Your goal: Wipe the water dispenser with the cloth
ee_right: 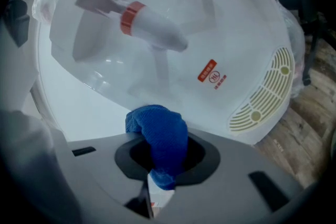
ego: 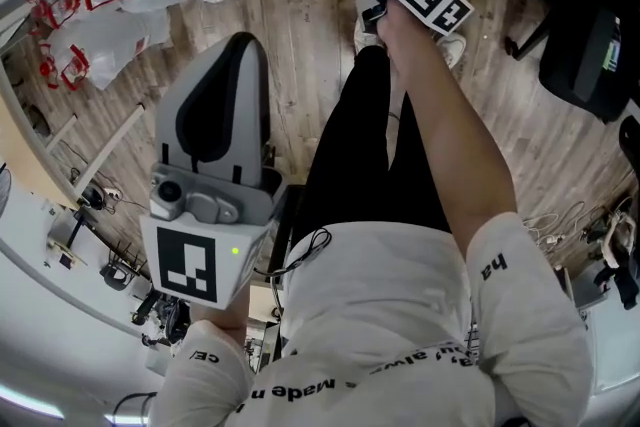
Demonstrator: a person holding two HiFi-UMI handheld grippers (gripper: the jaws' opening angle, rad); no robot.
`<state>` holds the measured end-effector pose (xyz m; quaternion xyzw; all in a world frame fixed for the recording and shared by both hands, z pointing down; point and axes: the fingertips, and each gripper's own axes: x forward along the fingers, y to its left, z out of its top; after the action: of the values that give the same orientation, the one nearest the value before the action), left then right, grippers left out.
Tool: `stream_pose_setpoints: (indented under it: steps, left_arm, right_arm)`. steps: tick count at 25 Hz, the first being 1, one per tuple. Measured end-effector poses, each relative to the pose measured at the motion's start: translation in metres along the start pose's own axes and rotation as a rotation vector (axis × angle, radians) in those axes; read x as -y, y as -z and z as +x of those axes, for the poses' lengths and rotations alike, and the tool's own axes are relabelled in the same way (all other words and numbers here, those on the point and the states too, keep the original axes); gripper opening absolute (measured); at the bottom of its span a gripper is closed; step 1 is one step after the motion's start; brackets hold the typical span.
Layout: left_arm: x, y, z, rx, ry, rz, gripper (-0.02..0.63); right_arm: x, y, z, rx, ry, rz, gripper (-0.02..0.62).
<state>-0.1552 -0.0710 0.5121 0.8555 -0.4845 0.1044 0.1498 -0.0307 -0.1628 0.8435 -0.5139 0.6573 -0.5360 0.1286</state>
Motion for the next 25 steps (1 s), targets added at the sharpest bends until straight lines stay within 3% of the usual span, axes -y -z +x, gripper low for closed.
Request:
stream_pose_setpoints:
  steps: [14,25]
  left_arm:
    - [-0.015,0.053,0.015,-0.031,-0.009,-0.015,0.018]
    - [-0.015,0.059,0.018,-0.056,-0.007,-0.012,0.018]
  right_arm:
    - [0.075,0.032,0.036,-0.038,0.076,0.019,0.071]
    - [0.124,0.055,0.059,-0.108,0.171,0.034,0.072]
